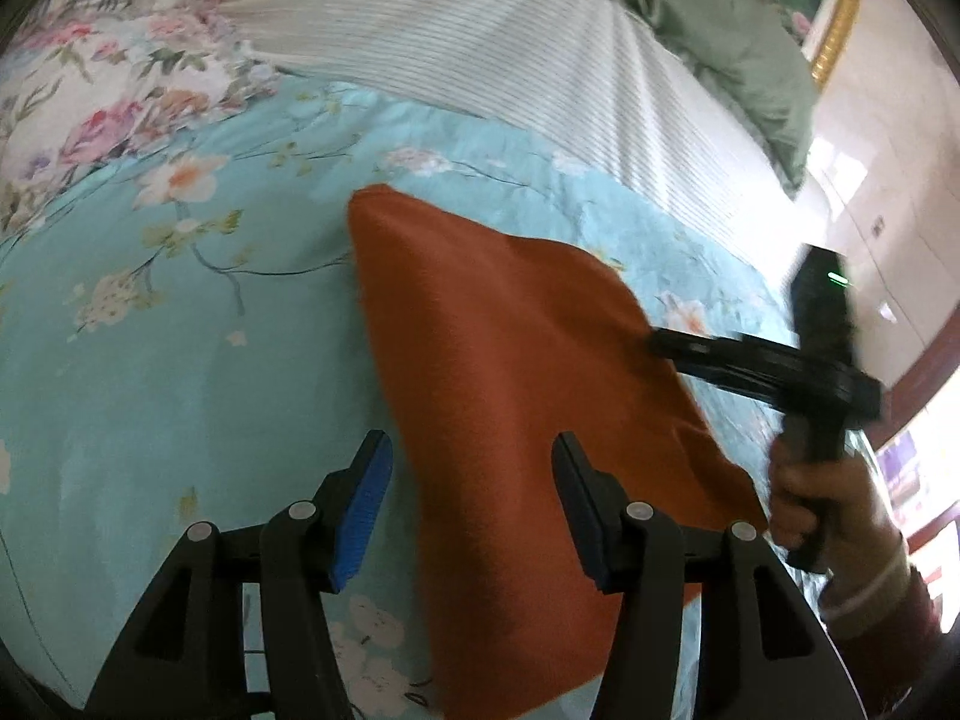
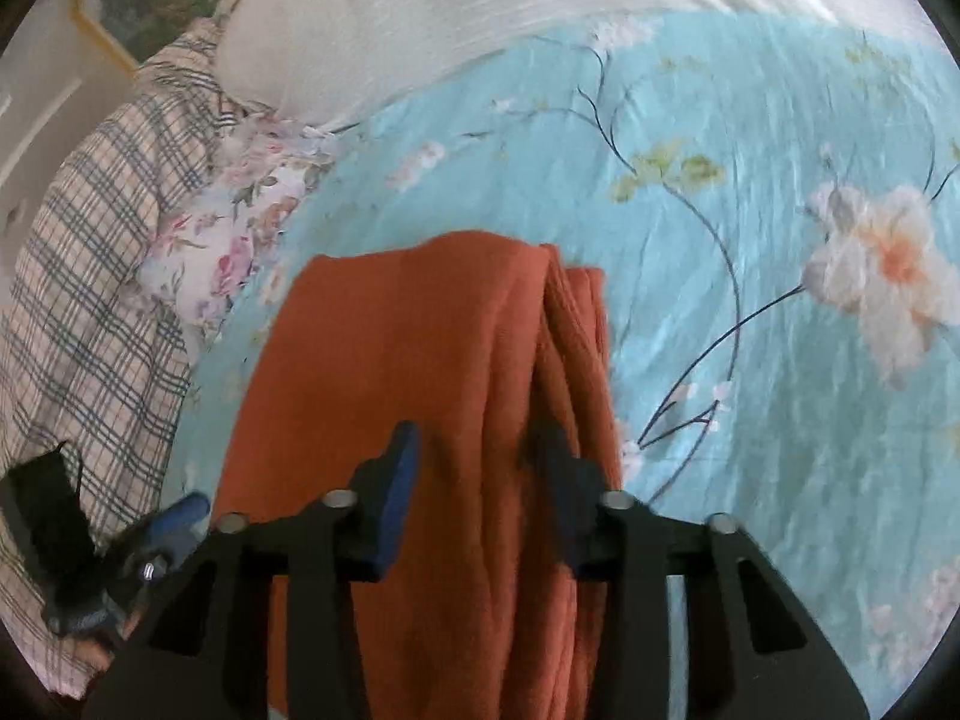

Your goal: Fold small clothes

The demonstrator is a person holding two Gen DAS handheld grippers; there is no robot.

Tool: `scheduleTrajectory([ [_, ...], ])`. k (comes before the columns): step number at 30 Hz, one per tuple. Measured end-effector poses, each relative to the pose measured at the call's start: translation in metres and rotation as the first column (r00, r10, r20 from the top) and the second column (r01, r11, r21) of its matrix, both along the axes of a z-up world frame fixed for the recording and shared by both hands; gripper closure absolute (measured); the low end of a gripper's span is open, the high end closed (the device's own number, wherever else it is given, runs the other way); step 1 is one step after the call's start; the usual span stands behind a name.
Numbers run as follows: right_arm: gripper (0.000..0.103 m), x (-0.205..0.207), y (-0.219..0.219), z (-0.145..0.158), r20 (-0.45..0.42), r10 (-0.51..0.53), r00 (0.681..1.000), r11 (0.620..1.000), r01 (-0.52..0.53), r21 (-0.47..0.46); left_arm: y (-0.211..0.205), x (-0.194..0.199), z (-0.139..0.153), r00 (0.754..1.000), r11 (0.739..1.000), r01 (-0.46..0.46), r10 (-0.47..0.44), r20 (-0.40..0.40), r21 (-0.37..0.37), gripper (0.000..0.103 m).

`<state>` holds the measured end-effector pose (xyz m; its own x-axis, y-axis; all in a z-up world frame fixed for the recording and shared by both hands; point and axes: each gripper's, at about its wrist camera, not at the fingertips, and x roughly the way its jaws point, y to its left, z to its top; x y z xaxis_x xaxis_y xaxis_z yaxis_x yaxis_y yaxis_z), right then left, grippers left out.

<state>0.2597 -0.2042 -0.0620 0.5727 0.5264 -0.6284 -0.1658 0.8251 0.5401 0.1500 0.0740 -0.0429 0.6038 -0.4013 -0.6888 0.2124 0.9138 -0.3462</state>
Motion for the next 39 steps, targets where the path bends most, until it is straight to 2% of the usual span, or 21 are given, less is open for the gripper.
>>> scheduleTrajectory([
  [1,0.091,0.002,-0.001,-0.001,-0.001,0.004,1.000,1.000,-0.004,0.018,-0.004,-0.001,0.001,1.000,1.000,0.011,-0.011,0.002,0.006,0.049],
  [4,0.092,-0.008,-0.006,0.015,0.058,0.004,0.998,0.998,-0.008,0.067,-0.015,-0.003,0.004,0.999,0.998,0.048,-0.049,0.013,0.027,0.053],
  [8,0.092,-0.031,-0.028,0.038,0.160,-0.046,0.986,0.993,0.027,0.118,-0.028,-0.006,0.012,0.992,0.993,0.115,-0.116,0.042,0.010,0.053],
  [9,0.092,-0.031,-0.031,0.035,0.154,-0.057,0.987,0.993,0.040,0.110,-0.033,-0.005,0.010,0.991,0.991,0.130,-0.131,0.035,0.017,0.053],
  [13,0.092,-0.011,-0.030,-0.011,0.019,-0.072,0.997,0.997,0.072,0.029,-0.046,0.004,-0.007,0.990,0.989,0.140,-0.140,-0.003,0.051,0.053],
  [15,0.092,-0.010,-0.031,-0.024,0.002,-0.085,0.996,0.996,0.085,0.036,-0.052,0.010,-0.018,0.989,0.987,0.141,-0.138,-0.044,0.077,0.053],
  [17,0.091,-0.013,-0.036,-0.026,0.004,-0.100,0.995,0.993,0.099,0.071,-0.055,0.010,-0.027,0.991,0.987,0.128,-0.123,-0.057,0.095,0.053],
  [23,0.090,-0.020,-0.038,-0.021,0.005,-0.110,0.994,0.993,0.110,0.037,-0.062,0.003,-0.029,0.991,0.980,0.131,-0.127,-0.036,0.152,0.052],
  [24,0.089,-0.020,-0.039,-0.020,-0.006,-0.116,0.993,0.993,0.117,0.036,-0.062,0.001,-0.029,0.991,0.980,0.133,-0.129,-0.035,0.149,0.051],
  [25,0.083,-0.021,-0.040,-0.018,-0.014,-0.127,0.992,0.991,0.127,0.037,-0.061,-0.001,-0.029,0.991,0.980,0.133,-0.129,-0.036,0.146,0.051],
  [27,0.081,-0.027,-0.038,-0.008,-0.006,-0.158,0.987,0.987,0.158,0.012,-0.056,-0.004,-0.024,0.990,0.983,0.137,-0.133,-0.039,0.125,0.051],
  [28,0.081,-0.033,-0.037,0.004,0.024,-0.177,0.984,0.984,0.177,-0.013,-0.052,-0.007,-0.020,0.990,0.984,0.141,-0.137,-0.038,0.108,0.052],
  [30,0.081,-0.041,-0.032,0.022,0.078,-0.180,0.981,0.984,0.181,-0.001,-0.044,-0.016,-0.011,0.989,0.986,0.147,-0.146,-0.026,0.075,0.053],
  [32,0.081,-0.042,-0.022,0.032,0.094,-0.128,0.987,0.991,0.124,0.045,-0.039,-0.025,-0.004,0.986,0.985,0.164,-0.164,-0.006,0.045,0.053],
  [33,0.080,-0.039,-0.009,0.035,0.088,-0.067,0.994,0.996,0.062,0.062,-0.037,-0.031,-0.001,0.984,0.984,0.178,-0.178,0.005,0.022,0.053],
  [36,0.070,-0.027,0.019,0.031,0.083,0.028,0.996,0.996,-0.034,0.076,-0.041,-0.045,0.001,0.970,0.968,0.243,-0.243,0.006,-0.059,0.053],
  [38,0.070,-0.017,0.027,0.024,0.075,0.023,0.997,0.999,-0.026,0.045,-0.048,-0.051,-0.002,0.962,0.961,0.272,-0.272,0.005,-0.054,0.053],
  [39,0.070,-0.012,0.027,0.020,0.066,0.010,0.998,0.999,-0.013,0.043,-0.055,-0.053,-0.008,0.958,0.957,0.288,-0.288,-0.010,-0.028,0.053],
])
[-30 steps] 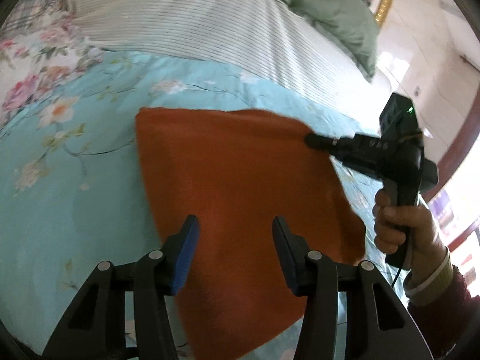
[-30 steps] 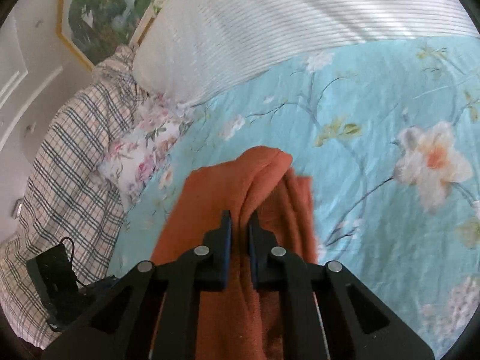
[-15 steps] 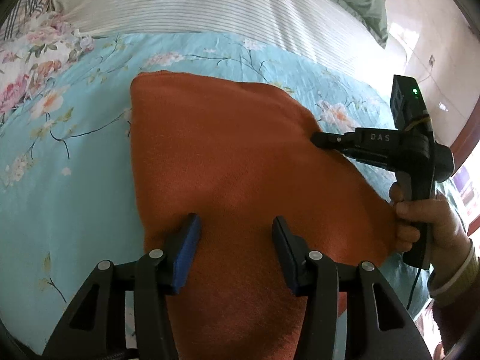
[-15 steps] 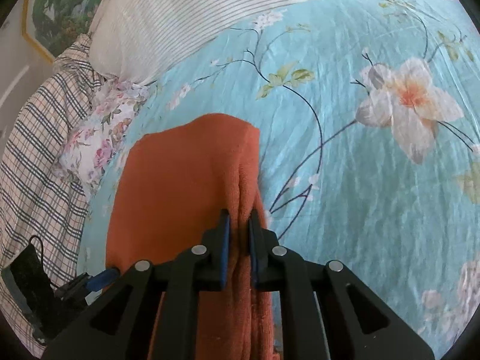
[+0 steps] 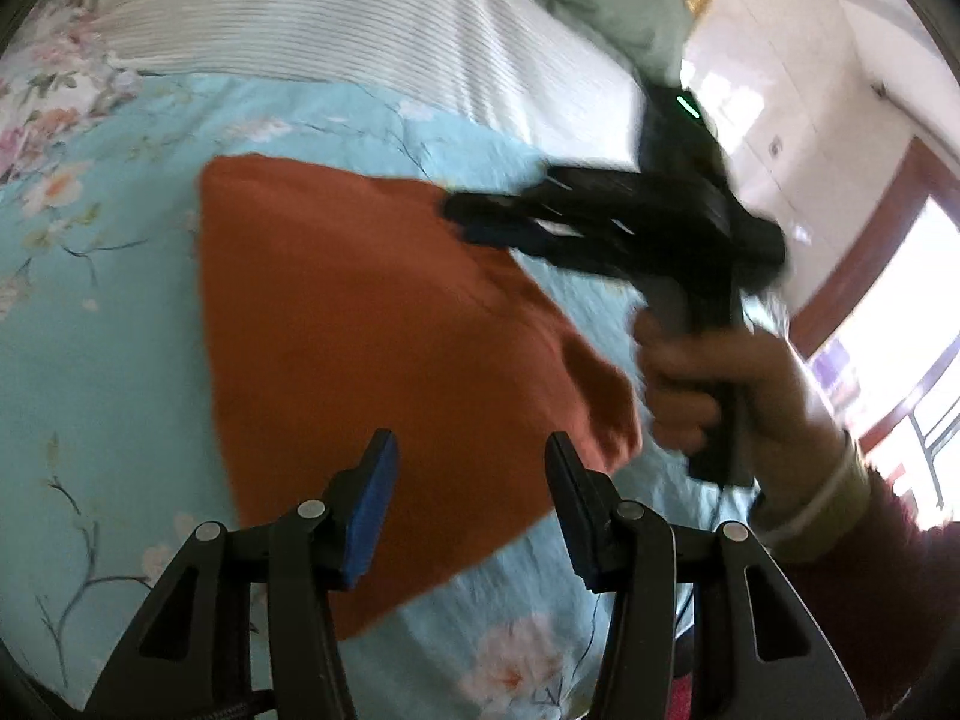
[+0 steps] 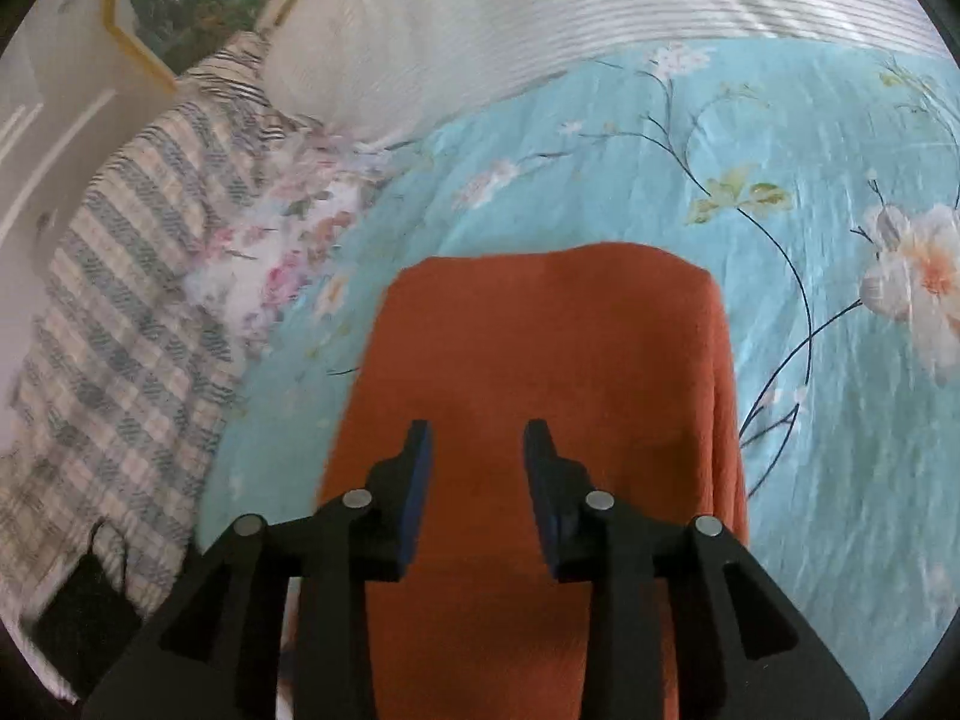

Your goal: Fold small clothes

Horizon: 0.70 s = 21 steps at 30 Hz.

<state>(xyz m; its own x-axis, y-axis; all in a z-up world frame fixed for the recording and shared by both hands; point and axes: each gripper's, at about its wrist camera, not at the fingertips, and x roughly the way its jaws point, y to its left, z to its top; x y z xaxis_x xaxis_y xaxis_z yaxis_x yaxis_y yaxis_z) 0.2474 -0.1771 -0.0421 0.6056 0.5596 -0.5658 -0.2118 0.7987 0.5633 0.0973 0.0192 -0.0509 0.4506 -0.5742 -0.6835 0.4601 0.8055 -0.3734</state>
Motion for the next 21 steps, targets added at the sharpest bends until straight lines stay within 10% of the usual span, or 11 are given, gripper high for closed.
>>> scheduleTrajectory([
  [7,0.088,0.018,-0.034,-0.032,-0.041,-0.128,0.991,0.992,0.128,0.009,-0.013,-0.002,-0.036,0.999,0.997,0.019,-0.016,-0.038,0.073,0.053],
  [21,0.085,-0.077,-0.026,-0.016,-0.020,-0.067,0.998,0.998,0.066,-0.008,0.001,-0.011,-0.005,0.999,0.996,-0.033,0.033,-0.006,0.081,0.051],
])
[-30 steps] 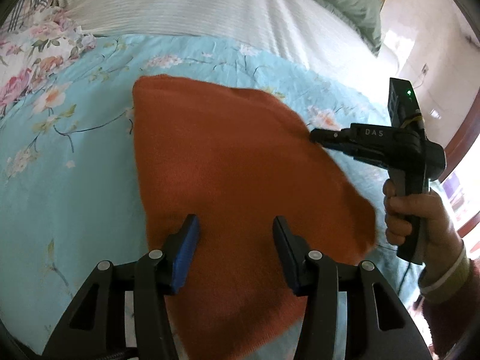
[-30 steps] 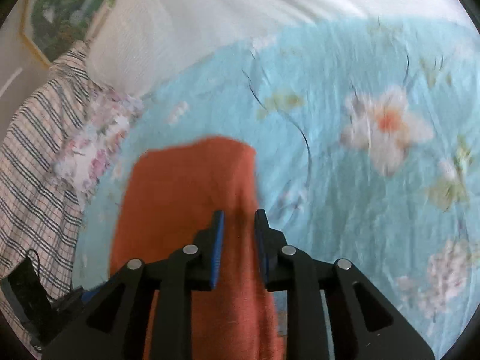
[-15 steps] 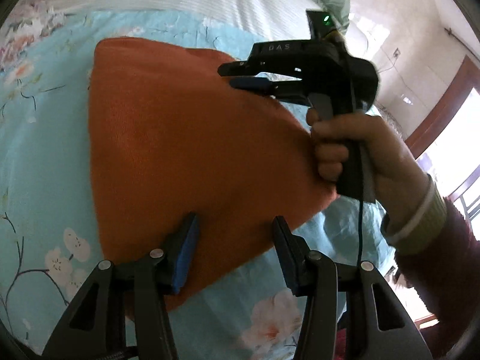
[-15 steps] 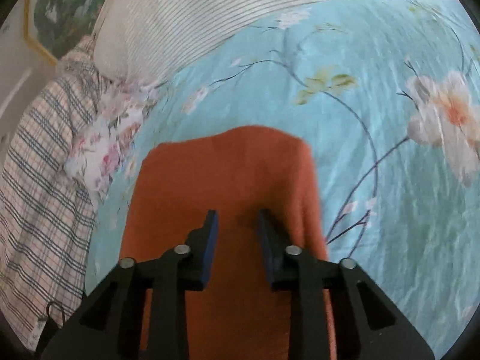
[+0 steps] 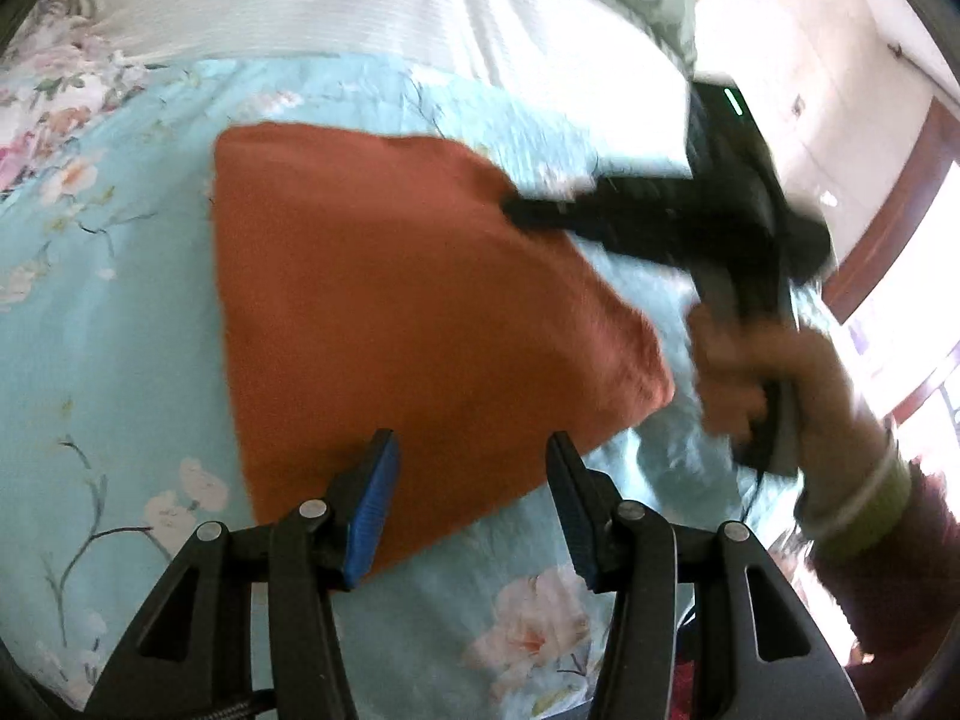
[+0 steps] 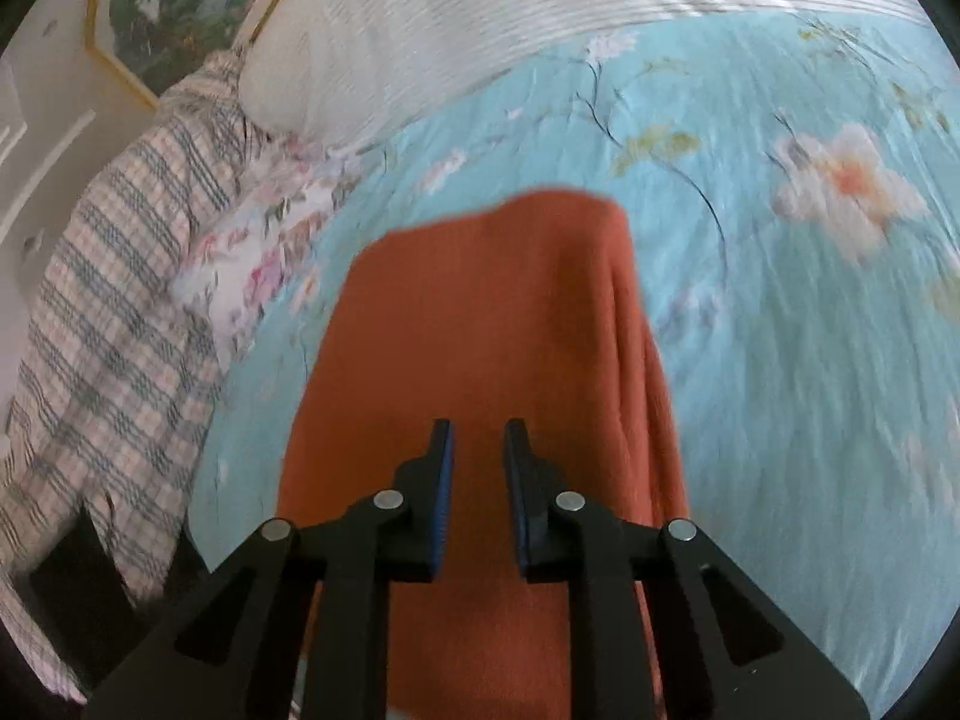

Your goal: Fold small clothes

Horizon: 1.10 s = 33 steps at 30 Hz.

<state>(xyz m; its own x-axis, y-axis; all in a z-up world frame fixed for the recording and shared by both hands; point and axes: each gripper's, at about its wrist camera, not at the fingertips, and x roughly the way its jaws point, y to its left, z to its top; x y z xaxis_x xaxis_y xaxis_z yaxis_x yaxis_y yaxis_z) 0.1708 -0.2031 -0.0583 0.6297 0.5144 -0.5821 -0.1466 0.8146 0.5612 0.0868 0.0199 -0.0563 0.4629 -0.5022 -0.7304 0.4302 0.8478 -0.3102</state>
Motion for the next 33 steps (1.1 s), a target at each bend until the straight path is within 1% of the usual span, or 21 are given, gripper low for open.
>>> scheduleTrajectory([
  [1,0.085,-0.008,-0.003,-0.007,-0.017,-0.017,1.000,1.000,0.017,-0.024,0.003,0.000,0.004,1.000,1.000,-0.009,0.010,0.007,-0.004,0.050],
  [3,0.089,-0.014,-0.010,-0.020,-0.036,-0.043,0.998,0.998,0.041,-0.047,0.006,0.002,0.006,0.999,0.999,-0.038,0.038,0.018,0.015,0.047],
  [5,0.095,-0.015,-0.020,-0.028,-0.044,-0.063,0.997,0.998,0.062,-0.008,0.007,0.008,-0.003,0.998,0.997,-0.060,0.060,-0.007,0.045,0.047],
  [6,0.096,-0.014,-0.023,-0.029,-0.051,-0.067,0.996,0.998,0.067,0.004,0.008,0.009,-0.007,0.998,0.997,-0.064,0.065,-0.019,0.054,0.047],
  [7,0.096,-0.014,-0.023,-0.028,-0.052,-0.069,0.996,0.998,0.069,-0.001,0.008,0.010,-0.011,0.997,0.995,-0.069,0.071,-0.028,0.067,0.047],
  [10,0.096,-0.016,-0.020,-0.025,-0.047,-0.073,0.996,0.997,0.072,-0.026,0.004,0.005,-0.011,0.997,0.992,-0.075,0.077,-0.012,0.098,0.047],
  [11,0.094,-0.017,-0.020,-0.024,-0.047,-0.075,0.996,0.997,0.074,-0.022,0.003,0.001,-0.010,0.997,0.992,-0.078,0.079,-0.010,0.104,0.047],
  [13,0.092,-0.022,-0.020,-0.020,-0.045,-0.079,0.996,0.997,0.079,-0.011,0.003,-0.002,-0.008,0.996,0.992,-0.081,0.084,-0.018,0.096,0.047],
  [15,0.092,-0.028,-0.020,-0.016,-0.043,-0.081,0.996,0.997,0.080,-0.021,0.004,-0.003,-0.007,0.995,0.992,-0.090,0.093,-0.023,0.089,0.047],
  [19,0.091,-0.044,-0.025,-0.005,-0.036,-0.089,0.995,0.996,0.088,-0.019,0.010,-0.004,-0.006,0.992,0.988,-0.119,0.122,-0.027,0.099,0.047],
  [20,0.090,-0.048,-0.025,-0.002,-0.032,-0.088,0.996,0.996,0.088,-0.021,0.012,-0.006,-0.005,0.991,0.987,-0.128,0.131,-0.026,0.099,0.046],
  [21,0.087,-0.052,-0.025,0.000,-0.028,-0.087,0.996,0.996,0.086,-0.024,0.015,-0.008,-0.002,0.989,0.985,-0.144,0.147,-0.020,0.100,0.043],
  [22,0.076,-0.059,-0.024,0.003,-0.023,-0.086,0.996,0.996,0.085,-0.031,0.017,-0.010,0.000,0.987,0.983,-0.156,0.158,-0.015,0.102,0.039],
  [23,0.062,-0.063,-0.024,0.005,-0.019,-0.088,0.996,0.995,0.088,-0.037,0.019,-0.012,0.001,0.985,0.980,-0.170,0.172,-0.008,0.104,0.037],
  [24,0.058,-0.069,-0.023,0.006,-0.011,-0.092,0.996,0.995,0.091,-0.048,0.023,-0.015,0.004,0.981,0.975,-0.194,0.195,0.000,0.108,0.033],
  [26,0.056,-0.084,-0.020,0.009,0.012,-0.095,0.995,0.992,0.095,-0.086,0.028,-0.018,0.006,0.973,0.967,-0.230,0.230,0.007,0.113,0.028],
  [28,0.055,-0.097,-0.014,0.008,0.017,-0.091,0.996,0.987,0.093,-0.130,0.035,-0.021,0.005,0.959,0.950,-0.284,0.284,0.015,0.133,0.019],
  [29,0.053,-0.102,-0.011,0.006,0.016,-0.091,0.996,0.984,0.092,-0.151,0.038,-0.023,0.004,0.948,0.937,-0.316,0.317,0.017,0.151,0.019],
  [30,0.051,-0.107,-0.009,0.005,0.015,-0.091,0.996,0.982,0.092,-0.167,0.041,-0.026,0.002,0.940,0.927,-0.338,0.340,0.018,0.164,0.019],
  [32,0.038,-0.120,-0.004,0.001,0.015,-0.086,0.996,0.976,0.087,-0.198,0.044,-0.032,0.000,0.930,0.911,-0.366,0.367,0.029,0.188,0.019],
  [33,0.035,-0.126,-0.003,-0.001,0.017,-0.083,0.996,0.973,0.084,-0.213,0.045,-0.036,-0.002,0.923,0.899,-0.383,0.383,0.042,0.212,0.019],
])
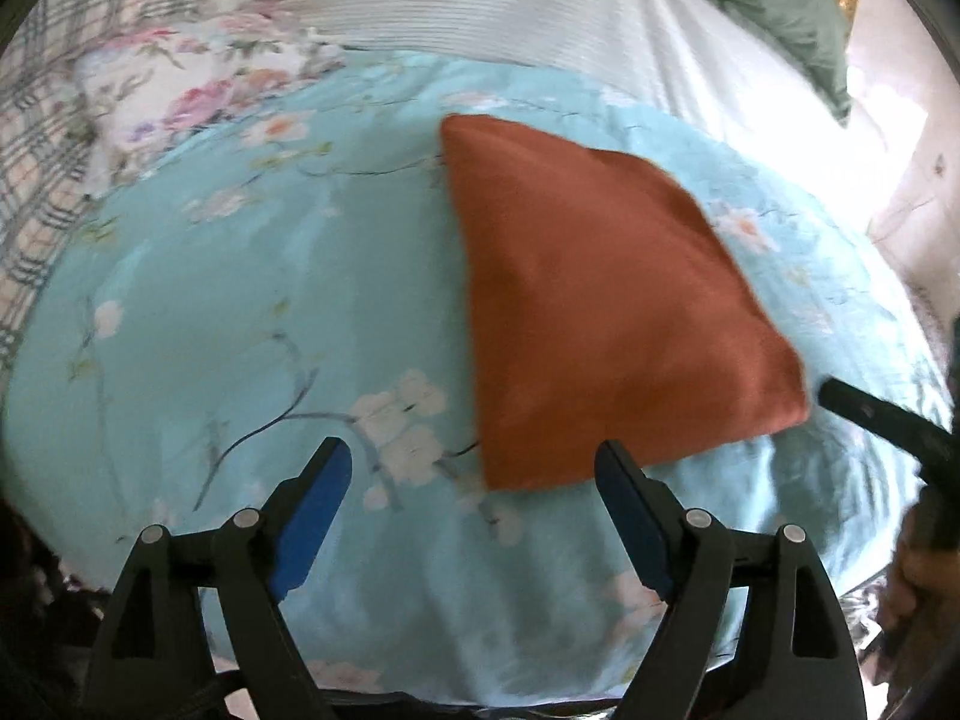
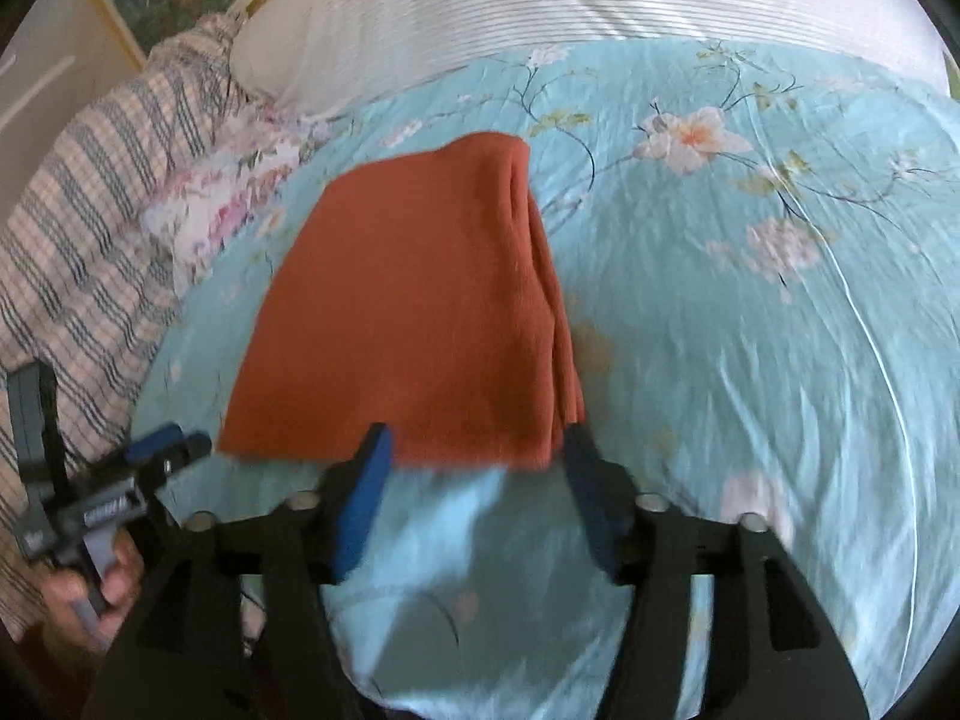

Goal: Fold small clothes
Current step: 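Withdraw both grippers from the folded sweater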

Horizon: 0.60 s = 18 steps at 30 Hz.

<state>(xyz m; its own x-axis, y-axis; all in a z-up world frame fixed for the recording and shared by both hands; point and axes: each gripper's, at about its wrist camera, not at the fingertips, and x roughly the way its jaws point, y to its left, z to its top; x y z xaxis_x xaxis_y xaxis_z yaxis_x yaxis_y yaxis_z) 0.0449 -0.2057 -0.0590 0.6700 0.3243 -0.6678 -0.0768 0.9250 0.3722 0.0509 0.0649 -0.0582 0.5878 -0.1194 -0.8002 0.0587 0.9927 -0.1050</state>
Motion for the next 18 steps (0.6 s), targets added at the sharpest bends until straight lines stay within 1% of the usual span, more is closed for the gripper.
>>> scheduleTrajectory([
  [2,0.025,-0.013,0.007,-0.002,-0.001,0.012,1.000,0.999,-0.012,-0.039,0.001,-0.007,-0.002,0.999,0.998,-0.032,0.031,0.014,0.049,0.019],
  [5,0.021,-0.025,0.013,-0.004,-0.001,0.032,0.999,0.996,-0.032,-0.085,0.001,-0.020,-0.009,0.998,0.993,-0.063,0.061,0.027,0.102,0.019],
  [7,0.021,-0.031,0.015,-0.005,-0.004,0.038,0.999,0.995,-0.039,-0.094,-0.001,-0.024,-0.016,0.999,0.991,-0.050,0.050,-0.001,0.122,0.019],
  [9,0.020,-0.035,0.016,-0.006,-0.009,0.043,0.999,0.993,-0.044,-0.106,-0.004,-0.027,-0.023,0.999,0.991,-0.009,0.015,-0.043,0.130,0.019],
  [10,0.020,-0.037,0.016,-0.006,-0.010,0.046,0.999,0.992,-0.047,-0.115,-0.005,-0.028,-0.024,0.999,0.991,0.000,0.006,-0.048,0.135,0.019],
  [11,0.017,-0.038,0.017,-0.005,-0.010,0.047,0.999,0.991,-0.048,-0.122,-0.006,-0.029,-0.024,0.999,0.990,0.007,0.000,-0.046,0.143,0.019],
  [13,0.015,-0.039,0.018,-0.005,-0.029,0.046,0.999,0.990,-0.050,-0.131,-0.010,-0.032,-0.019,0.999,0.986,0.022,-0.018,-0.026,0.167,0.019],
  [15,0.015,-0.038,0.021,-0.003,-0.052,0.088,0.995,0.989,-0.093,-0.111,-0.014,-0.037,-0.009,0.999,0.980,0.031,-0.034,0.010,0.198,0.019],
  [18,0.014,-0.039,0.027,0.006,-0.056,0.080,0.995,0.978,-0.089,-0.188,-0.019,-0.040,0.009,0.997,0.973,0.050,-0.062,0.046,0.223,0.019],
])
